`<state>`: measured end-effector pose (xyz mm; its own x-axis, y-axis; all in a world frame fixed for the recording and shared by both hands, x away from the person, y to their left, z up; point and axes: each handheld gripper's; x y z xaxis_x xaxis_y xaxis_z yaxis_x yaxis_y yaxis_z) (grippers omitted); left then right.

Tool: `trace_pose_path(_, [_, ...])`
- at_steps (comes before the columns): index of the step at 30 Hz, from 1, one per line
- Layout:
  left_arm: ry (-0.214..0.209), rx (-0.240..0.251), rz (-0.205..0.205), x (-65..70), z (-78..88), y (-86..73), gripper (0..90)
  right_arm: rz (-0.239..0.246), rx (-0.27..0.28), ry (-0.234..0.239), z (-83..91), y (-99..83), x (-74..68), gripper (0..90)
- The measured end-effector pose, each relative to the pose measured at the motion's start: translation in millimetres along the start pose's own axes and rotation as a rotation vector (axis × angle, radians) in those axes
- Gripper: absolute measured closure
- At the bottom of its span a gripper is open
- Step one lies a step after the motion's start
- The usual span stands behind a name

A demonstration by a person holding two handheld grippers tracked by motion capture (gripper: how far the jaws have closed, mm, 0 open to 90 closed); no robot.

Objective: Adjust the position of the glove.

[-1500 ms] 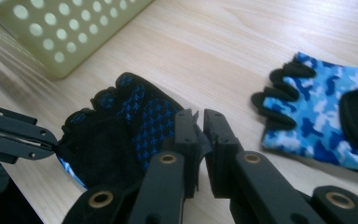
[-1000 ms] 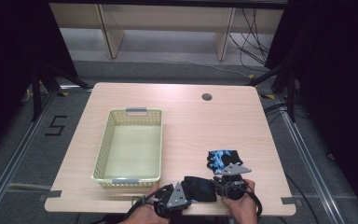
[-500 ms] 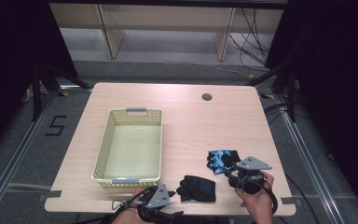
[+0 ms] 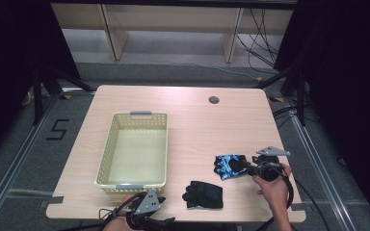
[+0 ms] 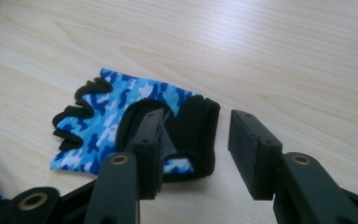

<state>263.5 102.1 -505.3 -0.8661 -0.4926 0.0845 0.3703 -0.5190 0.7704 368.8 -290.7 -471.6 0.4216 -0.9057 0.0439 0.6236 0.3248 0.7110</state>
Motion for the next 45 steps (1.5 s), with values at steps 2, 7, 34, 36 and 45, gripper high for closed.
trace_pose_path(2, [-0.008, -0.008, 0.031, 1.5, 1.3, -2.8, 29.4, 0.026, 0.000, 0.003, -7.1, 1.5, 5.3, 57.6])
trace_pose_path(7, [0.024, 0.004, 0.000, 1.2, 0.3, -3.9, 28.6, -0.057, -0.051, 0.043, -18.6, 4.0, 6.9, 58.2])
trace_pose_path(34, [0.017, 0.008, 0.004, 1.7, -4.2, -5.8, 27.6, -0.257, 0.157, 0.206, -1.2, 12.5, -8.2, 86.4])
trace_pose_path(36, [0.021, 0.013, 0.011, 3.0, -3.8, -5.9, 27.7, -0.215, 0.177, 0.212, 0.7, 14.0, -7.7, 86.4])
trace_pose_path(45, [0.036, 0.005, -0.029, -2.2, 1.2, -3.9, 27.6, -0.262, 0.302, 0.340, 35.2, 26.3, -32.8, 86.4])
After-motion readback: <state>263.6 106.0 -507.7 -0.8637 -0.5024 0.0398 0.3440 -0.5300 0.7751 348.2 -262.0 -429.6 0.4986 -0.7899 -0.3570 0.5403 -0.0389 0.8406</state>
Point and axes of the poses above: each handheld gripper's, and its own axes: z roughly backward along the jaws, y roughly out of its top, x roughly to its right, and after that the axes turned 3 degrees about z, right-handed
